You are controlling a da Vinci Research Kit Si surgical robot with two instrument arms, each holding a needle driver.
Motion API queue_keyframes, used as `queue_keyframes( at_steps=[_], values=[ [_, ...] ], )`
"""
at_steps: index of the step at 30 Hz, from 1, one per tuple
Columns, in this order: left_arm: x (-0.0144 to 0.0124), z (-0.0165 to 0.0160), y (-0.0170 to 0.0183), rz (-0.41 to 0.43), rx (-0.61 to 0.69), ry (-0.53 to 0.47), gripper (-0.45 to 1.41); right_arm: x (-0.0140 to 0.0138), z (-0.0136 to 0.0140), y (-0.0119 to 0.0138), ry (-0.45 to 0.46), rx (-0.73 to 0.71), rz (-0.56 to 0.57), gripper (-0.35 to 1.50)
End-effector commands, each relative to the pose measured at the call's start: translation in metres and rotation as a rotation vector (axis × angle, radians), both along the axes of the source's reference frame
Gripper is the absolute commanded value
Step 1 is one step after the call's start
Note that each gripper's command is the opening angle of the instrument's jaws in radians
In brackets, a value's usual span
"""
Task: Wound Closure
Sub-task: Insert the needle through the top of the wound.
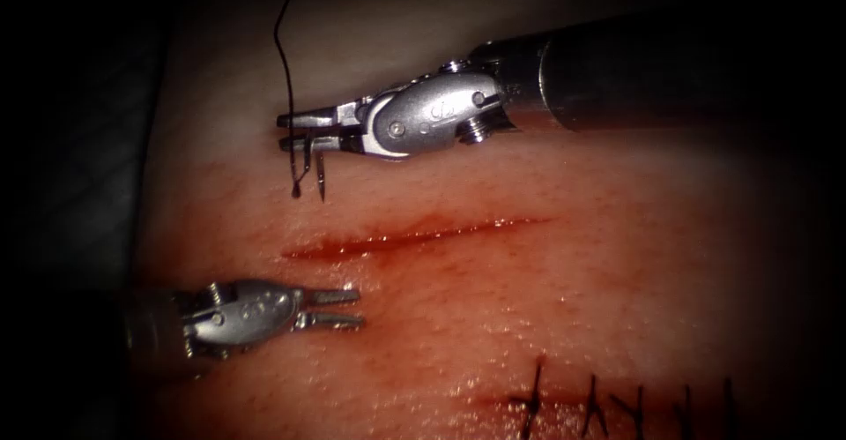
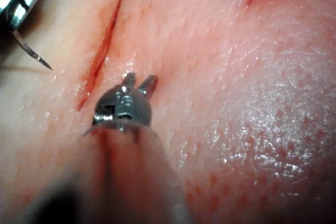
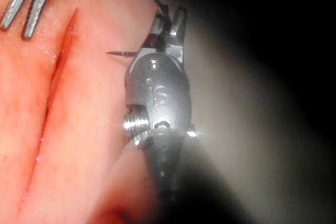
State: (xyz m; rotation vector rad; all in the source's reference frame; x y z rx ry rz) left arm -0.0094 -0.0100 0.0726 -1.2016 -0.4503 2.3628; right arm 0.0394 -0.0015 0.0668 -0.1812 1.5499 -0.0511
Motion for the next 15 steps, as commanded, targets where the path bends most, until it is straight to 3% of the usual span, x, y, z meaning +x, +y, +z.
queue_keyframes(
  at_steps=[1, 15],
  values=[
    [-0.0004, 0.0004, -0.0002, 0.001, 0.0, -0.005, 0.05, 0.0005, 0.0006, 0.0004, 0.0, -0.003, 0.0, -0.35],
    [0.0, 0.001, 0.0001, -0.01, 0.025, -0.009, 0.0, 0.0006, 0.0015, -0.0003, -0.008, -0.039, -0.002, -0.35]
  ],
)
